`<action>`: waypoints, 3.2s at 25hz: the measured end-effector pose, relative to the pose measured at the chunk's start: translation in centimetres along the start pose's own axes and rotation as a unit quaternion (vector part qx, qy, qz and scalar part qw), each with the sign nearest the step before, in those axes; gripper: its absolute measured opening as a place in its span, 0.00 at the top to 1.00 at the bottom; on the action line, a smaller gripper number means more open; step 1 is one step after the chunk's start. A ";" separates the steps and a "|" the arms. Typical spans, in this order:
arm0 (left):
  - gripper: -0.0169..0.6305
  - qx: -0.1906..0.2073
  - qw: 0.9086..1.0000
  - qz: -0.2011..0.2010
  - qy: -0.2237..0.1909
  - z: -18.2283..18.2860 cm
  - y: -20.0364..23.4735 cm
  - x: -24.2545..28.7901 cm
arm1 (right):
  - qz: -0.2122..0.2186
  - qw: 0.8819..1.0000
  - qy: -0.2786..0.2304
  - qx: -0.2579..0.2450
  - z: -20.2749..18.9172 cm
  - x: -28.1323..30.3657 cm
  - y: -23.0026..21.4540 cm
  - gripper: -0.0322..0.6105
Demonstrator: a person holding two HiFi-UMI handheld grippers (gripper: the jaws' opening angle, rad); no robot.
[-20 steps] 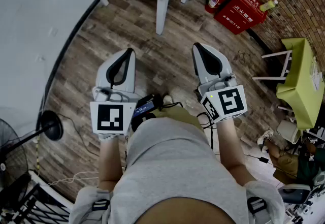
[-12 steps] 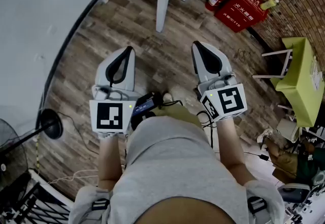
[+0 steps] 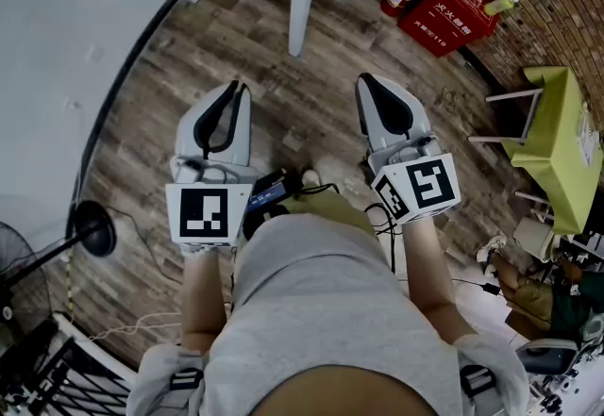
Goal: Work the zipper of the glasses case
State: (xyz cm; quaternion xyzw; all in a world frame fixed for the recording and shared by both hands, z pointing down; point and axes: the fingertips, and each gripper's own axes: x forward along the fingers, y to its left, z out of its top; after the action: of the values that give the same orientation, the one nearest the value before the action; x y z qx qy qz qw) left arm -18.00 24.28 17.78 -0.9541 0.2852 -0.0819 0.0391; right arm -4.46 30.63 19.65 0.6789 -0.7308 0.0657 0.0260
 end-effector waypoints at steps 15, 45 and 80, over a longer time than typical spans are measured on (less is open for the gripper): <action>0.75 -0.009 1.000 0.005 0.008 -0.1 -1.1 0.8 | 0.025 1.000 0.004 0.012 -0.5 -0.3 -0.5 0.71; 0.74 0.004 1.000 -0.001 0.000 -0.6 5.7 15.6 | 0.017 1.000 0.006 0.010 0.2 12.2 -9.7 0.71; 0.74 -0.003 0.999 -0.001 0.052 -3.1 21.5 33.3 | 0.068 0.995 0.076 0.000 1.9 37.7 -17.9 0.69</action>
State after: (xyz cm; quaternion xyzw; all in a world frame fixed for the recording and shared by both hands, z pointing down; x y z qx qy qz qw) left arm -2.66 -12.06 22.65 -0.9489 0.2863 -0.1307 0.0208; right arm 10.59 -8.16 23.65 0.6207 -0.7711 0.1186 0.0771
